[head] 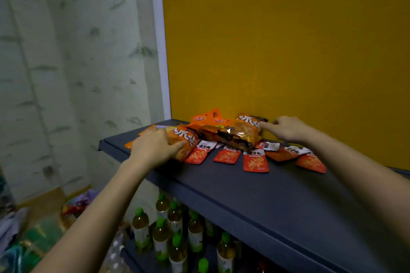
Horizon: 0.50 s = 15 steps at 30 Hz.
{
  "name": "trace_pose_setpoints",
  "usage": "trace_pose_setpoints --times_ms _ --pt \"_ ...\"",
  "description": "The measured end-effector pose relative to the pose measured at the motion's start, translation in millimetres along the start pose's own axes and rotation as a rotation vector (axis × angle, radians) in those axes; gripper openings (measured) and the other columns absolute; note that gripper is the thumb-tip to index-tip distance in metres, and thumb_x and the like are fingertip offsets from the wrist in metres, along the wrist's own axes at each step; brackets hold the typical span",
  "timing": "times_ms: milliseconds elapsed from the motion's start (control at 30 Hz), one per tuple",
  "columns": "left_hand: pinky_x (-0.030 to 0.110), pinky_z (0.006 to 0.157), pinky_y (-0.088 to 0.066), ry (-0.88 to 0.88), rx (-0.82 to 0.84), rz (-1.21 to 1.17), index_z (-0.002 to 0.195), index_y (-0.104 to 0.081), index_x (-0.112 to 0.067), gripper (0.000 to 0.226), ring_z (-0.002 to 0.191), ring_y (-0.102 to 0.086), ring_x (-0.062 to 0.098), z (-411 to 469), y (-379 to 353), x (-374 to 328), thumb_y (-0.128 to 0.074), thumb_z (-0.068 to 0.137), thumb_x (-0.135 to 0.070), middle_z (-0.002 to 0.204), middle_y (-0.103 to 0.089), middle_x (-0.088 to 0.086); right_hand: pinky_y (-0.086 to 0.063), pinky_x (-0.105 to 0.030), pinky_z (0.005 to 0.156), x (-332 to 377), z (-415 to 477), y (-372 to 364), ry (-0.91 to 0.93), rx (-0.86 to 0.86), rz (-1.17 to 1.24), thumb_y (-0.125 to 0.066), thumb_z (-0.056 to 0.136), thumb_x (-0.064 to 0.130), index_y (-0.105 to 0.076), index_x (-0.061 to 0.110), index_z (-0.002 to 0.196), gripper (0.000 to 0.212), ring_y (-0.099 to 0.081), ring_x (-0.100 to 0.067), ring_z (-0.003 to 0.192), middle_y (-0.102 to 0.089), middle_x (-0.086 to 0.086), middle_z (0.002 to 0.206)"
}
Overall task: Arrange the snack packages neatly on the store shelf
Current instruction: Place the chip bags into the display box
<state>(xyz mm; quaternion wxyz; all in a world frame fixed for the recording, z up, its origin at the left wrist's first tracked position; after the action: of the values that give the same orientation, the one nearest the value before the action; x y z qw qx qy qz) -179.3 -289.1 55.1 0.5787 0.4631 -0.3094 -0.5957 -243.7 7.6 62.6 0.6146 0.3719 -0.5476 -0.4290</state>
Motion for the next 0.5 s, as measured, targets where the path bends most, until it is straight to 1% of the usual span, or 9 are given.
trace_pose_setpoints --times_ms 33,67,100,133,200,233,300,400,500 --pt "0.031 0.073 -0.040 0.008 0.068 -0.025 0.114 -0.061 -0.011 0.064 0.107 -0.058 0.028 14.7 -8.0 5.5 -0.047 0.082 -0.065 0.119 -0.062 0.011 -0.028 -0.029 0.052 2.3 7.0 -2.2 -0.045 -0.026 0.039 -0.034 0.093 0.056 -0.055 0.006 0.070 0.059 -0.047 -0.023 0.067 -0.043 -0.005 0.061" --pt "0.030 0.073 -0.039 0.011 0.127 -0.053 0.117 -0.060 -0.011 0.068 0.107 -0.058 0.027 28.3 -15.2 10.5 -0.047 0.080 -0.067 0.120 -0.062 0.011 -0.027 -0.029 0.052 6.1 13.4 -5.5 -0.088 -0.042 0.084 -0.034 0.093 0.056 -0.044 0.009 0.059 0.059 -0.044 -0.021 0.063 -0.041 -0.005 0.061" --pt "0.030 0.075 -0.038 0.007 0.182 -0.077 0.118 -0.060 -0.011 0.070 0.108 -0.057 0.027 40.9 -21.8 14.6 -0.049 0.078 -0.068 0.121 -0.062 0.011 -0.029 -0.029 0.053 9.4 19.2 -9.9 -0.135 -0.045 0.116 -0.035 0.093 0.056 -0.038 0.009 0.056 0.060 -0.043 -0.020 0.061 -0.043 -0.007 0.063" --pt "0.029 0.079 -0.040 -0.007 0.234 -0.102 0.118 -0.060 -0.012 0.071 0.109 -0.057 0.026 51.5 -27.4 18.0 -0.052 0.076 -0.068 0.122 -0.062 0.010 -0.034 -0.029 0.058 12.4 24.1 -15.3 -0.179 -0.038 0.134 -0.035 0.092 0.058 -0.042 0.008 0.058 0.061 -0.047 -0.022 0.066 -0.050 -0.010 0.071" --pt "0.031 0.091 -0.046 -0.052 0.351 -0.210 0.117 -0.062 -0.019 0.067 0.109 -0.059 0.023 69.2 -39.8 23.1 -0.062 0.070 -0.066 0.121 -0.064 0.004 -0.044 -0.034 0.077 17.3 32.7 -26.3 -0.259 -0.031 0.164 -0.034 0.089 0.063 -0.058 0.006 0.084 0.062 -0.055 -0.030 0.092 -0.060 -0.018 0.106" --pt "0.033 0.095 -0.047 -0.073 0.412 -0.279 0.116 -0.062 -0.024 0.065 0.107 -0.060 0.021 75.6 -45.7 24.0 -0.067 0.066 -0.065 0.119 -0.065 0.001 -0.044 -0.037 0.086 19.7 36.3 -31.9 -0.289 -0.034 0.192 -0.034 0.088 0.066 -0.060 0.008 0.100 0.065 -0.055 -0.032 0.103 -0.057 -0.018 0.121" --pt "0.036 0.097 -0.048 -0.106 0.503 -0.369 0.114 -0.063 -0.027 0.067 0.104 -0.062 0.018 86.5 -55.7 25.5 -0.074 0.058 -0.064 0.115 -0.067 -0.003 -0.043 -0.041 0.098 25.5 40.6 -43.7 -0.341 -0.027 0.245 -0.034 0.084 0.071 -0.055 0.006 0.125 0.079 -0.050 -0.035 0.119 -0.050 -0.018 0.136" --pt "0.036 0.094 -0.050 -0.154 0.562 -0.444 0.111 -0.063 -0.028 0.070 0.100 -0.063 0.017 99.4 -68.3 28.3 -0.079 0.052 -0.062 0.110 -0.069 -0.005 -0.036 -0.043 0.107 34.2 46.2 -58.9 -0.399 -0.037 0.337 -0.040 0.080 0.073 -0.042 0.004 0.138 0.090 -0.039 -0.036 0.132 -0.037 -0.017 0.148" --pt "0.025 0.078 -0.050 -0.176 0.610 -0.533 0.106 -0.061 -0.026 0.056 0.091 -0.062 0.012 106.5 -75.1 31.1 -0.081 0.059 -0.049 0.105 -0.068 -0.004 -0.032 -0.042 0.107 37.0 50.2 -69.9 -0.438 -0.048 0.462 -0.048 0.080 0.067 -0.040 0.004 0.140 0.087 -0.036 -0.036 0.135 -0.033 -0.017 0.150"
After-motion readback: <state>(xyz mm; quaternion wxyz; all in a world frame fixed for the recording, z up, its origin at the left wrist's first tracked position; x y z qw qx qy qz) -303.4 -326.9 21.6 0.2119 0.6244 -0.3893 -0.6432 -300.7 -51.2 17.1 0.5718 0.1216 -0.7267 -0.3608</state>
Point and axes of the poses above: each hand's wrist, its own z-axis towards the middle knuckle, its own y-axis out of the back of the hand, x = y × z, the point moved 7 cm from there along z, towards the middle knuckle
